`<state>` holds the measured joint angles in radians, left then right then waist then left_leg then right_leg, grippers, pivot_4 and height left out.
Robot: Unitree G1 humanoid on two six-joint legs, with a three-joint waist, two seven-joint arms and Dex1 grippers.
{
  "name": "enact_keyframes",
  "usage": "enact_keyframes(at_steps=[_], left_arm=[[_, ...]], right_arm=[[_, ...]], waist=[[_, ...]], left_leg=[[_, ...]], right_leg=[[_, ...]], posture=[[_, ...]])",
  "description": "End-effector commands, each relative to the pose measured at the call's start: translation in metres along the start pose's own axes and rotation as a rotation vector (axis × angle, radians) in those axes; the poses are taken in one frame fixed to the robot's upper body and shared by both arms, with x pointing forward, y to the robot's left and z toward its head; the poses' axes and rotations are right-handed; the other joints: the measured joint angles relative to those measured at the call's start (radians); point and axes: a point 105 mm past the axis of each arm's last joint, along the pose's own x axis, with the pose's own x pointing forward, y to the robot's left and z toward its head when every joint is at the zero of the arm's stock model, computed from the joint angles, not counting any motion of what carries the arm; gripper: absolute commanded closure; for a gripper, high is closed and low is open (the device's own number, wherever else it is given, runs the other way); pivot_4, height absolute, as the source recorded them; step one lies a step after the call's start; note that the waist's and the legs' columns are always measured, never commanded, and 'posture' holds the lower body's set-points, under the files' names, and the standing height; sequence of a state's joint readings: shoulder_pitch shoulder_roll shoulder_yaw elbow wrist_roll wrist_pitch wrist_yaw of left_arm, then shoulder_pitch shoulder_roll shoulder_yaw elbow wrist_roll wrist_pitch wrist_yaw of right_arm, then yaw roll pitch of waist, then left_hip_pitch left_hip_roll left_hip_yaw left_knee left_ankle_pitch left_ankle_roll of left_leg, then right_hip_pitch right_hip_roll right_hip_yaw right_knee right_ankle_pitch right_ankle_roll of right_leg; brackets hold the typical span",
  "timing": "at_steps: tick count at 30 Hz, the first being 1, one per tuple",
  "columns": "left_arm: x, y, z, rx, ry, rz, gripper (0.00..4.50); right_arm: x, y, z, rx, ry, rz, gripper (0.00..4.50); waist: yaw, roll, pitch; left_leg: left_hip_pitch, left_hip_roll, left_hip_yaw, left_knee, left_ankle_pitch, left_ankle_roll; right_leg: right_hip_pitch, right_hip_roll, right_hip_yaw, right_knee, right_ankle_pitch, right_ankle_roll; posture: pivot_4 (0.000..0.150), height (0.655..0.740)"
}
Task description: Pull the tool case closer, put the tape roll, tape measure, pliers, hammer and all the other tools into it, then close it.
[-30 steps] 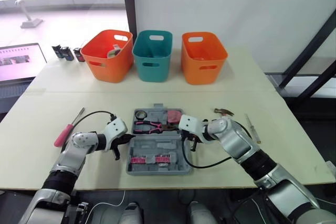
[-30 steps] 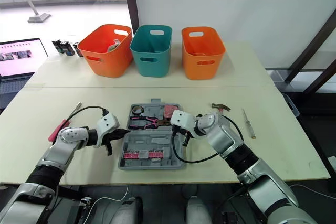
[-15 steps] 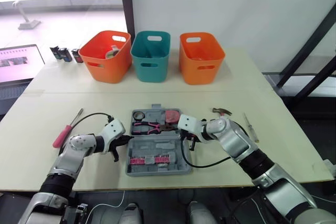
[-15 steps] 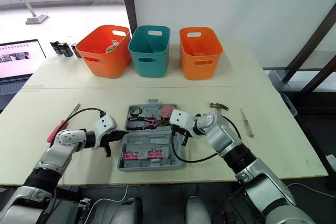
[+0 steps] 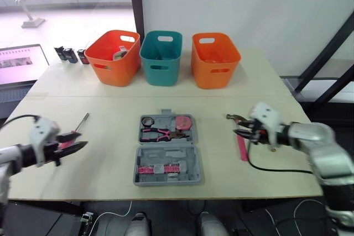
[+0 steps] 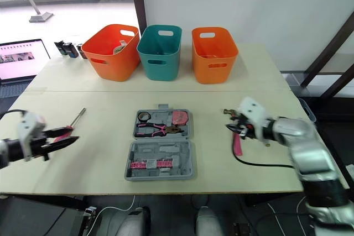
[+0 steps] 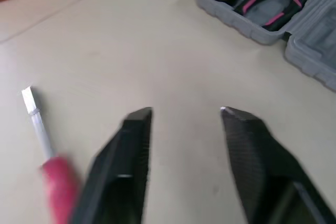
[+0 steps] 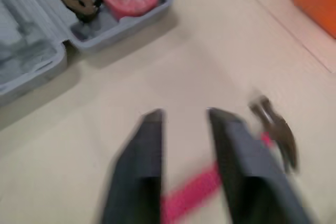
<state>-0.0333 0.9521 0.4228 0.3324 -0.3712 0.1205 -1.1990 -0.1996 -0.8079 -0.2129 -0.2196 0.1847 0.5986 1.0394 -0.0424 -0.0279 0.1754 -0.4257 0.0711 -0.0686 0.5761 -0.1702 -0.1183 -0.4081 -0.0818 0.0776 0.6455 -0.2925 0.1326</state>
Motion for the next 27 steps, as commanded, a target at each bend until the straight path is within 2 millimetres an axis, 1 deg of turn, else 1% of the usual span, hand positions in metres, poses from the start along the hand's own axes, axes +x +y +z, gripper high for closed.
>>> enact_keyframes(at_steps=[1, 2, 3, 4, 7, 10, 12, 15, 21, 25, 27], left_arm=[[-0.051, 0.024, -0.013, -0.041, 0.018, 0.159, 0.42], [-0.062, 0.029, -0.019, -0.057, 0.031, 0.201, 0.00], [-0.071, 0.033, -0.025, -0.067, 0.039, 0.238, 0.00], [-0.080, 0.036, -0.031, -0.083, 0.044, 0.275, 0.00], [-0.097, 0.042, -0.046, -0.115, 0.055, 0.355, 0.00], [-0.109, 0.041, -0.062, -0.155, 0.071, 0.409, 0.00], [-0.113, 0.041, -0.068, -0.167, 0.069, 0.433, 0.00], [-0.111, 0.039, -0.071, -0.167, 0.069, 0.433, 0.00], [-0.102, 0.039, -0.071, -0.165, 0.055, 0.423, 0.00], [-0.088, 0.035, -0.068, -0.163, 0.038, 0.383, 0.00], [-0.074, 0.028, -0.065, -0.155, 0.028, 0.333, 0.00]], right_arm=[[-0.049, -0.013, -0.003, 0.036, -0.073, -0.049, 0.97], [-0.058, -0.016, -0.008, 0.054, -0.073, -0.069, 0.53], [-0.064, -0.020, -0.013, 0.074, -0.075, -0.092, 0.06], [-0.071, -0.023, -0.020, 0.086, -0.068, -0.115, 0.06], [-0.082, -0.027, -0.038, 0.117, -0.043, -0.159, 0.06], [-0.090, -0.028, -0.062, 0.149, 0.000, -0.206, 0.06], [-0.091, -0.026, -0.071, 0.170, 0.006, -0.220, 0.06], [-0.088, -0.022, -0.076, 0.169, 0.014, -0.217, 0.06], [-0.084, -0.021, -0.074, 0.172, 0.003, -0.222, 0.06], [-0.080, -0.019, -0.069, 0.170, -0.005, -0.228, 0.06], [-0.076, -0.019, -0.064, 0.172, -0.003, -0.264, 0.06]], waist=[[-0.001, 0.000, 0.000], [-0.003, 0.000, 0.001], [-0.004, -0.001, 0.001], [-0.005, -0.001, 0.001], [-0.005, -0.001, 0.001], [-0.005, -0.001, 0.001], [-0.003, -0.001, 0.001], [-0.001, -0.001, 0.001], [-0.002, -0.001, 0.001], [-0.001, -0.001, 0.000], [-0.001, -0.001, 0.000]], left_leg=[[0.000, 0.000, 0.001, 0.000, 0.000, 0.000], [0.001, 0.000, 0.001, 0.000, 0.000, 0.000], [0.001, 0.000, 0.002, 0.001, 0.000, 0.000], [0.002, 0.000, 0.002, 0.001, 0.000, 0.000], [0.006, 0.000, 0.003, 0.002, -0.002, -0.003], [0.007, 0.000, 0.004, 0.000, -0.002, -0.004], [0.006, 0.000, 0.007, -0.001, -0.003, -0.003], [0.003, -0.001, 0.007, -0.001, -0.003, 0.000], [0.002, 0.000, 0.007, 0.000, -0.002, 0.000], [0.002, 0.000, 0.007, 0.000, -0.002, 0.000], [0.002, 0.000, 0.007, 0.000, -0.002, 0.001]], right_leg=[[0.000, 0.000, 0.000, 0.000, 0.000, 0.000], [0.000, -0.001, 0.000, 0.000, 0.000, -0.001], [0.000, -0.001, 0.001, 0.000, 0.001, -0.002], [0.000, -0.001, 0.001, -0.001, 0.001, -0.002], [-0.001, -0.002, 0.001, -0.003, 0.002, -0.003], [0.001, -0.003, 0.001, -0.009, 0.003, -0.006], [0.001, -0.005, 0.001, -0.013, 0.004, -0.007], [0.000, -0.005, 0.001, -0.014, 0.004, -0.007], [0.001, -0.005, 0.001, -0.013, 0.004, -0.006], [0.003, -0.005, 0.001, -0.013, 0.004, -0.006], [0.003, -0.005, 0.001, -0.013, 0.004, -0.006]], posture=[[0.150, 0.7400], [0.150, 0.7400], [0.150, 0.7400], [0.150, 0.7400], [0.150, 0.7400], [0.150, 0.7400], [0.150, 0.7400], [0.150, 0.7400], [0.150, 0.7400], [0.150, 0.7400], [0.150, 0.7400]])
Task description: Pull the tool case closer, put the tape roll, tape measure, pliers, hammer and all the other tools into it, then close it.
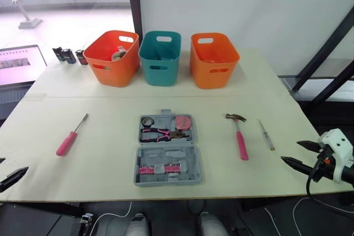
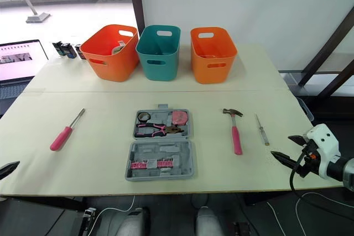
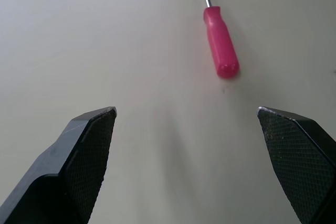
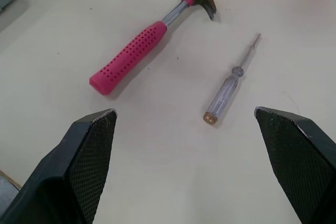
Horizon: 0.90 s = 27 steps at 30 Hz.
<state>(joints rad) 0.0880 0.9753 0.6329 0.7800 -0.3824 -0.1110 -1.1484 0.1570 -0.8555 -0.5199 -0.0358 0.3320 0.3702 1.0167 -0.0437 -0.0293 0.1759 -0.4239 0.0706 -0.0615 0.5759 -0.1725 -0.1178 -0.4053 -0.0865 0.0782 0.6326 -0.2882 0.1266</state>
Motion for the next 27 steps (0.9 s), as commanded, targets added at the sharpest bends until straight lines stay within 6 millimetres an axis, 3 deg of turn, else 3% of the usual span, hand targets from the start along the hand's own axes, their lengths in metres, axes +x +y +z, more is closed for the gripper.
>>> enact_keyframes(at_steps=[1, 4, 9, 13, 20, 27], left_arm=[[0.020, -0.024, 0.016, 0.042, -0.044, -0.108, 0.00], [0.043, -0.070, 0.038, 0.060, -0.118, -0.267, 0.00], [0.062, -0.144, 0.073, 0.087, -0.221, -0.480, 0.00], [0.065, -0.202, 0.097, 0.113, -0.290, -0.657, 0.00], [0.047, -0.261, 0.112, 0.145, -0.313, -0.872, 0.00], [0.039, -0.275, 0.114, 0.170, -0.301, -0.921, 0.00]], right_arm=[[0.007, 0.001, 0.016, 0.013, -0.031, -0.098, 0.06], [0.023, 0.004, 0.023, 0.090, -0.017, -0.214, 0.06], [0.054, 0.014, 0.025, 0.210, 0.024, -0.352, 0.06], [0.076, -0.001, 0.020, 0.355, 0.069, -0.542, 0.06], [0.103, -0.022, 0.014, 0.450, 0.175, -0.618, 0.06], [0.117, -0.036, 0.009, 0.481, 0.235, -0.580, 0.06]], waist=[[0.000, 0.000, 0.000], [0.001, 0.000, 0.000], [0.001, -0.001, -0.001], [-0.001, 0.000, -0.001], [-0.001, 0.000, 0.000], [-0.001, 0.002, 0.001]], left_leg=[[0.000, 0.000, 0.000, 0.000, 0.000, 0.000], [0.000, 0.000, 0.000, 0.001, 0.000, 0.000], [0.000, 0.000, -0.001, 0.002, 0.001, 0.000], [0.000, 0.000, -0.001, 0.002, 0.001, 0.000], [-0.001, 0.000, -0.002, 0.002, 0.001, 0.001], [-0.001, 0.000, -0.002, 0.003, 0.001, 0.001]], right_leg=[[0.000, 0.000, 0.000, 0.000, 0.000, 0.000], [0.001, 0.000, 0.000, 0.000, 0.000, 0.000], [0.001, 0.000, 0.001, 0.000, 0.002, 0.000], [0.001, 0.001, 0.002, 0.000, 0.003, 0.002], [0.001, 0.003, 0.003, 0.000, 0.004, 0.003], [0.001, 0.004, 0.003, 0.000, 0.004, 0.004]], posture=[[0.150, 0.7400], [0.150, 0.7400], [0.150, 0.7400], [0.150, 0.7400], [0.150, 0.7400], [0.150, 0.7400]])
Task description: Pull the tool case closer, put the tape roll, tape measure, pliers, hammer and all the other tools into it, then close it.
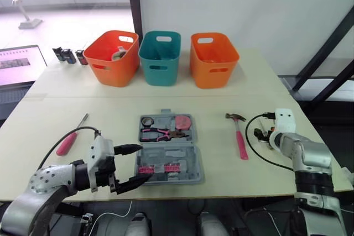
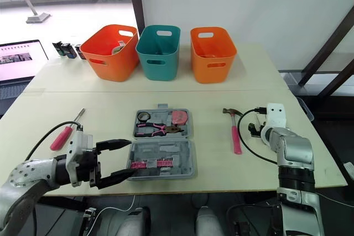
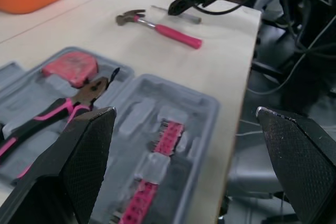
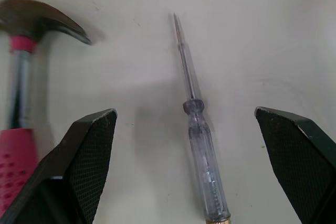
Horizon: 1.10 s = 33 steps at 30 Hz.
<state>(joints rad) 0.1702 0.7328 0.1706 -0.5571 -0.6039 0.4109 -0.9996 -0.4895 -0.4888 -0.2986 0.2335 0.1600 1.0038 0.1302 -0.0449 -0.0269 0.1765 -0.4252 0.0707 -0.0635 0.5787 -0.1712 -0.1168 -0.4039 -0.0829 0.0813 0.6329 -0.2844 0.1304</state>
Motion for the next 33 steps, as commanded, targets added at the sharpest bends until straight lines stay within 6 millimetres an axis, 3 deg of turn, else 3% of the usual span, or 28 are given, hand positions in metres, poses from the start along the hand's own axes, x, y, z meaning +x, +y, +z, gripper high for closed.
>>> enact_keyframes(at_steps=[1, 2, 5, 12, 18, 23, 26, 29, 33], left_arm=[[0.002, -0.006, 0.006, 0.021, -0.008, -0.020, 0.00], [0.002, -0.006, 0.006, 0.023, -0.006, -0.018, 0.00], [0.001, -0.005, 0.006, 0.025, -0.006, -0.004, 0.00], [0.001, -0.004, 0.005, 0.028, -0.005, 0.006, 0.00], [0.000, -0.001, 0.005, 0.029, -0.001, 0.016, 0.00], [-0.003, 0.005, 0.002, 0.025, 0.017, 0.027, 0.00], [-0.006, 0.009, 0.000, 0.023, 0.027, 0.034, 0.00], [-0.007, 0.012, -0.001, 0.023, 0.031, 0.034, 0.00], [-0.007, 0.013, 0.001, 0.058, 0.027, 0.030, 0.00]], right_arm=[[0.002, -0.006, 0.014, -0.004, -0.024, -0.003, 0.06], [0.003, -0.008, 0.013, 0.000, -0.016, -0.005, 0.06], [0.006, -0.010, 0.012, 0.002, -0.007, -0.003, 0.92], [0.005, -0.007, 0.013, 0.006, -0.023, 0.027, 4.47], [-0.016, 0.002, 0.027, -0.017, -0.123, 0.081, 4.47], [-0.058, 0.039, 0.044, -0.001, -0.192, 0.226, 4.47], [-0.083, 0.079, 0.033, 0.075, -0.122, 0.342, 4.47], [-0.096, 0.110, 0.014, 0.080, -0.084, 0.401, 4.47], [-0.104, 0.136, -0.012, 0.077, -0.054, 0.407, 4.47]], waist=[[0.000, 0.000, 0.000], [0.000, 0.000, 0.000], [0.000, 0.000, 0.000], [0.000, 0.000, 0.000], [0.000, 0.000, 0.000], [-0.001, 0.001, 0.000], [-0.003, 0.001, 0.000], [0.002, 0.001, 0.000], [0.008, 0.001, 0.000]], left_leg=[[0.000, 0.000, 0.000, 0.000, 0.000, 0.000], [0.000, 0.000, 0.000, 0.000, 0.000, 0.000], [0.000, 0.000, 0.000, 0.000, 0.000, 0.000], [0.000, 0.000, 0.000, 0.001, 0.000, 0.000], [0.000, 0.000, 0.000, 0.001, 0.000, 0.000], [0.000, 0.000, 0.000, 0.001, 0.000, 0.000], [0.000, 0.001, -0.002, 0.001, 0.000, 0.000], [0.000, 0.001, -0.004, 0.001, 0.000, 0.000], [-0.003, 0.000, -0.003, 0.001, 0.000, 0.000]], right_leg=[[0.000, 0.000, 0.000, 0.000, 0.000, 0.000], [0.000, 0.000, 0.000, 0.000, 0.000, 0.000], [0.000, 0.000, 0.000, 0.000, 0.000, 0.000], [0.000, 0.000, 0.000, 0.000, 0.001, 0.002], [0.000, 0.000, 0.000, 0.000, 0.001, 0.002], [0.000, 0.000, 0.000, 0.000, 0.001, 0.002], [-0.001, 0.001, 0.000, 0.002, 0.001, 0.002], [-0.001, 0.002, -0.001, 0.003, 0.001, 0.001], [-0.001, 0.001, -0.001, 0.000, 0.001, 0.001]], posture=[[0.150, 0.7400], [0.150, 0.7400], [0.150, 0.7400], [0.150, 0.7400], [0.150, 0.7400], [0.150, 0.7400], [0.150, 0.7400], [0.150, 0.7400], [0.150, 0.7400]])
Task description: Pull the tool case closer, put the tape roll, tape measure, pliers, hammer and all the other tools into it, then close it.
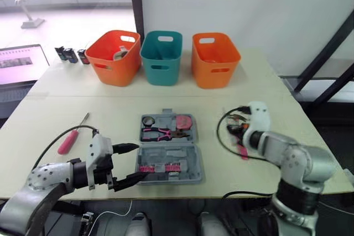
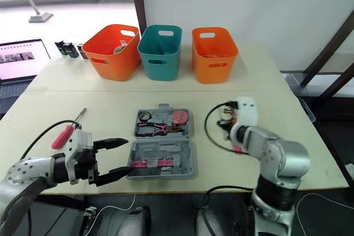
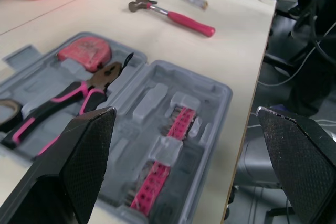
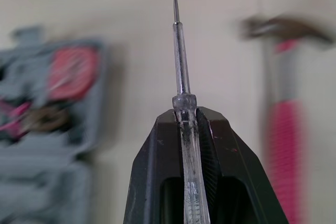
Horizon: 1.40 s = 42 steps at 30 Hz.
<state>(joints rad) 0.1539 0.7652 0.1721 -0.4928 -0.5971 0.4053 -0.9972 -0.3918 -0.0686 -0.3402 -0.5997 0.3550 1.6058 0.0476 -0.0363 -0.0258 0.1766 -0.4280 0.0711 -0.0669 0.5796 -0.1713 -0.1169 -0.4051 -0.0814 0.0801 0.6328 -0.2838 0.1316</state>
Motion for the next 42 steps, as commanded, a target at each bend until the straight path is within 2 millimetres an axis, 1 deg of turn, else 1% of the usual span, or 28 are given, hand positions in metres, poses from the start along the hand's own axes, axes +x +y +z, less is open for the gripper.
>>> enact_keyframes(at_steps=[1, 7, 11, 13, 17, 18, 19, 21, 23, 25, 26, 27, 28, 29, 30, 32, 34, 35, 38, 42], left_arm=[[-0.001, 0.001, 0.009, 0.084, -0.021, -0.002, 0.00], [-0.006, 0.000, 0.002, 0.093, 0.006, -0.008, 0.00], [-0.006, 0.002, 0.003, 0.096, 0.001, 0.000, 0.00], [-0.006, 0.003, 0.004, 0.099, -0.001, 0.003, 0.00], [-0.005, 0.007, 0.005, 0.106, -0.005, 0.017, 0.00], [-0.005, 0.008, 0.006, 0.106, -0.007, 0.019, 0.00], [-0.005, 0.009, 0.006, 0.107, -0.006, 0.021, 0.00], [-0.007, 0.011, 0.007, 0.110, -0.003, 0.026, 0.00], [-0.008, 0.013, 0.007, 0.112, -0.002, 0.029, 0.00], [-0.008, 0.013, 0.007, 0.114, -0.002, 0.032, 0.00], [-0.008, 0.014, 0.007, 0.114, -0.002, 0.034, 0.00], [-0.008, 0.015, 0.007, 0.115, -0.004, 0.037, 0.00], [-0.008, 0.015, 0.008, 0.115, -0.006, 0.039, 0.00], [-0.007, 0.016, 0.008, 0.115, -0.008, 0.040, 0.00], [-0.007, 0.016, 0.008, 0.114, -0.009, 0.039, 0.00], [-0.008, 0.014, 0.006, 0.111, -0.003, 0.024, 0.00], [-0.008, 0.012, 0.004, 0.108, 0.007, 0.003, 0.00], [-0.009, 0.011, 0.004, 0.106, 0.011, -0.008, 0.00], [-0.012, 0.009, 0.003, 0.108, 0.032, -0.050, 0.00], [-0.014, 0.010, 0.002, 0.129, 0.059, -0.083, 0.00]], right_arm=[[-0.006, 0.007, -0.012, -0.021, -0.003, -0.052, 4.47], [-0.004, 0.011, -0.050, -0.016, 0.104, -0.104, 4.47], [-0.001, 0.013, -0.068, 0.004, 0.170, -0.112, 4.47], [0.003, 0.009, -0.074, 0.015, 0.191, -0.123, 4.47], [0.007, 0.001, -0.080, 0.026, 0.186, -0.136, 4.47], [0.007, -0.001, -0.080, 0.038, 0.175, -0.134, 3.53], [0.006, -0.003, -0.077, 0.038, 0.159, -0.135, 3.17], [0.002, -0.003, -0.068, 0.045, 0.124, -0.116, 2.21], [-0.003, -0.003, -0.054, 0.025, 0.081, -0.098, 1.15], [-0.010, 0.001, -0.034, -0.005, 0.031, -0.054, 0.17], [-0.014, 0.003, -0.019, -0.047, -0.007, -0.019, 0.08], [-0.019, 0.007, 0.000, -0.111, -0.050, 0.036, 0.08], [-0.022, 0.010, 0.012, -0.156, -0.074, 0.072, 0.08], [-0.026, 0.015, 0.026, -0.244, -0.083, 0.130, 0.08], [-0.031, 0.021, 0.037, -0.347, -0.072, 0.188, 0.08], [-0.041, 0.038, 0.051, -0.643, -0.035, 0.319, 0.08], [-0.044, 0.046, 0.053, -0.918, 0.002, 0.412, 0.08], [-0.044, 0.047, 0.050, -1.047, 0.028, 0.462, 0.08], [-0.041, 0.045, 0.033, -1.500, 0.105, 0.632, 0.08], [-0.032, 0.045, 0.010, -2.078, 0.163, 0.881, 0.08]], waist=[[-0.002, 0.000, 0.000], [-0.011, 0.000, 0.000], [-0.010, 0.000, 0.000], [-0.009, 0.000, 0.000], [-0.009, 0.000, 0.000], [-0.009, 0.000, 0.000], [-0.009, 0.000, 0.000], [-0.009, 0.000, 0.000], [-0.008, 0.000, 0.000], [-0.008, 0.000, 0.000], [-0.009, 0.001, 0.001], [-0.011, 0.003, 0.002], [-0.011, 0.003, 0.002], [-0.010, 0.003, 0.002], [-0.010, 0.004, 0.003], [-0.009, 0.006, 0.005], [-0.009, 0.006, 0.005], [-0.009, 0.004, 0.004], [-0.009, 0.004, 0.005], [-0.016, 0.005, 0.007]], left_leg=[[0.000, 0.000, 0.000, 0.000, 0.000, 0.000], [0.001, 0.000, 0.000, 0.000, 0.000, 0.000], [0.000, 0.000, 0.000, -0.001, 0.000, 0.000], [0.000, 0.000, 0.001, -0.001, 0.000, 0.000], [0.000, 0.000, 0.001, -0.001, 0.000, 0.000], [0.000, 0.000, 0.000, -0.001, 0.000, 0.000], [0.001, 0.000, 0.000, -0.001, 0.000, 0.000], [0.000, 0.000, 0.001, -0.001, 0.000, 0.000], [0.000, 0.000, 0.001, 0.000, 0.000, 0.000], [0.000, 0.000, 0.001, 0.000, 0.000, 0.000], [0.000, 0.000, 0.001, -0.001, 0.000, 0.000], [0.000, 0.000, 0.001, 0.000, 0.000, 0.000], [0.000, 0.000, 0.001, 0.000, 0.000, 0.000], [0.000, 0.000, 0.002, 0.000, 0.000, 0.000], [0.001, 0.000, 0.001, 0.000, 0.000, 0.000], [0.000, 0.000, 0.002, 0.000, 0.000, 0.000], [0.000, 0.000, 0.003, -0.002, 0.000, 0.001], [0.000, 0.000, 0.003, -0.003, -0.001, 0.002], [0.000, 0.000, 0.004, -0.003, -0.005, 0.007], [0.000, 0.000, 0.005, -0.002, -0.005, 0.007]], right_leg=[[0.000, 0.000, 0.000, 0.000, 0.000, 0.000], [-0.001, 0.000, 0.000, 0.000, 0.001, -0.001], [-0.002, 0.000, 0.000, 0.000, 0.001, -0.001], [-0.002, 0.000, 0.000, 0.000, 0.001, -0.001], [-0.002, 0.000, 0.000, 0.000, 0.001, -0.001], [-0.002, 0.000, 0.000, 0.000, 0.001, -0.001], [-0.002, 0.000, 0.000, 0.000, 0.001, -0.001], [-0.002, 0.000, 0.000, 0.000, 0.001, -0.001], [-0.002, -0.001, 0.000, -0.001, 0.001, -0.002], [-0.002, -0.001, 0.000, -0.001, 0.001, -0.002], [-0.002, -0.001, 0.000, -0.001, 0.001, -0.002], [-0.002, -0.001, 0.000, -0.001, 0.001, -0.002], [-0.002, -0.001, 0.001, -0.001, 0.002, -0.003], [-0.002, -0.001, 0.001, -0.001, 0.002, -0.003], [-0.002, -0.001, 0.001, -0.001, 0.002, -0.003], [-0.002, -0.001, 0.001, -0.001, 0.002, -0.003], [-0.003, -0.001, 0.001, -0.003, 0.001, -0.001], [-0.003, -0.001, 0.001, -0.003, 0.000, 0.000], [-0.003, -0.001, 0.001, -0.004, -0.003, 0.003], [-0.003, -0.001, 0.002, -0.003, -0.004, 0.004]], posture=[[0.150, 0.7400], [0.150, 0.7400], [0.150, 0.7400], [0.150, 0.7400], [0.150, 0.7400], [0.150, 0.7400], [0.150, 0.7400], [0.150, 0.7400], [0.150, 0.7400], [0.150, 0.7400], [0.150, 0.7400], [0.150, 0.7400], [0.150, 0.7400], [0.150, 0.7400], [0.150, 0.7400], [0.150, 0.7400], [0.150, 0.7400], [0.150, 0.7400], [0.150, 0.7400], [0.150, 0.7400]])
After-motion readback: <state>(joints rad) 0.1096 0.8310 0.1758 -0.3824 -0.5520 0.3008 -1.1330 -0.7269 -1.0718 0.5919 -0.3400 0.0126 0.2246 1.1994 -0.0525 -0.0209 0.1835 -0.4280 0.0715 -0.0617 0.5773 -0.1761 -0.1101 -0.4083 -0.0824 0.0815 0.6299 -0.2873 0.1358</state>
